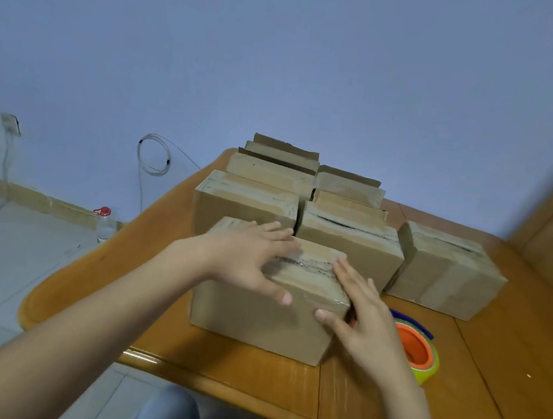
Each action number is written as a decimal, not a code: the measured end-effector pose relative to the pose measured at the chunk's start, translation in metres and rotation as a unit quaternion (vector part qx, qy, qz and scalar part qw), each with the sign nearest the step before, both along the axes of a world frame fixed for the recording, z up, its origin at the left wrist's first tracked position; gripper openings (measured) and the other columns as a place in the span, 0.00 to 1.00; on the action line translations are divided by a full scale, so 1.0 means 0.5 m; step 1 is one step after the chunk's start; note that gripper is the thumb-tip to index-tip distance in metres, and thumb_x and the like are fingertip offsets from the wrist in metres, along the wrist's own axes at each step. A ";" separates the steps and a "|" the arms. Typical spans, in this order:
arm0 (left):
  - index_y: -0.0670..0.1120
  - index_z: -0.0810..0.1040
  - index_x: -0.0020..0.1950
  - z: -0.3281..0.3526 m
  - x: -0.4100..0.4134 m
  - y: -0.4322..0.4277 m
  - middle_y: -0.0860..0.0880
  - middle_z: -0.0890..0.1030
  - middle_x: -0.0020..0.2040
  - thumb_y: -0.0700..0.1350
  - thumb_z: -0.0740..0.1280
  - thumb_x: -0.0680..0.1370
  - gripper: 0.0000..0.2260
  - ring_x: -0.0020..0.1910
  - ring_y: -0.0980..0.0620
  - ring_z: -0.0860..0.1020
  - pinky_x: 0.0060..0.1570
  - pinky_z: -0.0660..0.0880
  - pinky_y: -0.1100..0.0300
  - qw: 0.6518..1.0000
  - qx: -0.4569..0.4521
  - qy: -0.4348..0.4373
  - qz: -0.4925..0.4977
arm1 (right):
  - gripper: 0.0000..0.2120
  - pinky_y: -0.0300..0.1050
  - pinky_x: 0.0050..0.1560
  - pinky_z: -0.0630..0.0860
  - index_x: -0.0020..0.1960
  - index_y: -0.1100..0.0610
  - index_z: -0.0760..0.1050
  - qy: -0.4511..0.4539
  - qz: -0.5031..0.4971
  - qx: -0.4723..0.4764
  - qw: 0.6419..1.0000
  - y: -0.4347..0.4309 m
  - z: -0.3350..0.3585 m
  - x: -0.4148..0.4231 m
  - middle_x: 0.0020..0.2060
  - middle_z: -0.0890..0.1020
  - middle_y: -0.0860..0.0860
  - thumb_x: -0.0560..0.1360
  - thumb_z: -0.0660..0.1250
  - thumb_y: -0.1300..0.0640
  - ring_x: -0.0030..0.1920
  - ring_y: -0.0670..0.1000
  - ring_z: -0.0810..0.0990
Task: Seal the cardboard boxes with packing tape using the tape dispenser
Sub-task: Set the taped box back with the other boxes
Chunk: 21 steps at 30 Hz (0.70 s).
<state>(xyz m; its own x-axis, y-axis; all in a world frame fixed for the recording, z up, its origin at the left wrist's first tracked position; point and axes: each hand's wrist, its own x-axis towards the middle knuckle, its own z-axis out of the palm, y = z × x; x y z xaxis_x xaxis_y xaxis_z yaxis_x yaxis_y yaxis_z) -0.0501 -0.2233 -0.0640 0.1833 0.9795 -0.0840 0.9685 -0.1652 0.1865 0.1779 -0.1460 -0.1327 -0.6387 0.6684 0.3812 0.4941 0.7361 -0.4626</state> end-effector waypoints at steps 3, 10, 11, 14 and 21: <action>0.57 0.40 0.78 -0.012 -0.037 -0.010 0.54 0.36 0.77 0.74 0.59 0.68 0.47 0.76 0.53 0.33 0.73 0.34 0.52 0.998 -0.005 0.063 0.028 | 0.37 0.49 0.76 0.50 0.75 0.42 0.52 -0.031 -0.010 -0.012 0.999 0.009 0.011 0.048 0.75 0.54 0.37 0.73 0.69 0.44 0.75 0.39 0.51; 0.60 0.41 0.78 -0.050 -0.057 0.001 0.53 0.39 0.79 0.83 0.52 0.56 0.55 0.77 0.53 0.37 0.75 0.41 0.48 1.000 -0.002 -0.006 0.030 | 0.45 0.48 0.75 0.38 0.77 0.42 0.46 -0.137 0.030 0.038 0.989 0.010 0.074 0.010 0.76 0.45 0.38 0.67 0.57 0.27 0.74 0.39 0.40; 0.60 0.42 0.78 -0.053 -0.059 0.001 0.53 0.42 0.80 0.83 0.51 0.56 0.55 0.78 0.52 0.40 0.75 0.43 0.49 1.000 0.008 -0.002 0.030 | 0.46 0.49 0.75 0.37 0.77 0.42 0.45 -0.159 0.035 0.045 0.986 0.016 0.084 -0.002 0.76 0.45 0.39 0.67 0.58 0.27 0.74 0.40 0.39; 0.58 0.46 0.78 -0.047 -0.057 0.003 0.52 0.50 0.79 0.83 0.50 0.56 0.55 0.77 0.51 0.48 0.75 0.49 0.49 0.999 0.022 0.021 0.027 | 0.46 0.55 0.75 0.37 0.77 0.42 0.42 -0.244 0.045 0.028 0.968 0.039 0.109 -0.035 0.77 0.42 0.43 0.70 0.64 0.30 0.76 0.46 0.38; 0.53 0.52 0.78 -0.047 -0.041 0.003 0.53 0.57 0.73 0.66 0.69 0.70 0.43 0.73 0.51 0.53 0.71 0.58 0.55 0.998 0.047 -0.014 0.026 | 0.46 0.56 0.75 0.47 0.77 0.42 0.41 -0.302 0.046 0.035 0.952 0.048 0.086 -0.048 0.77 0.45 0.48 0.70 0.63 0.32 0.76 0.53 0.43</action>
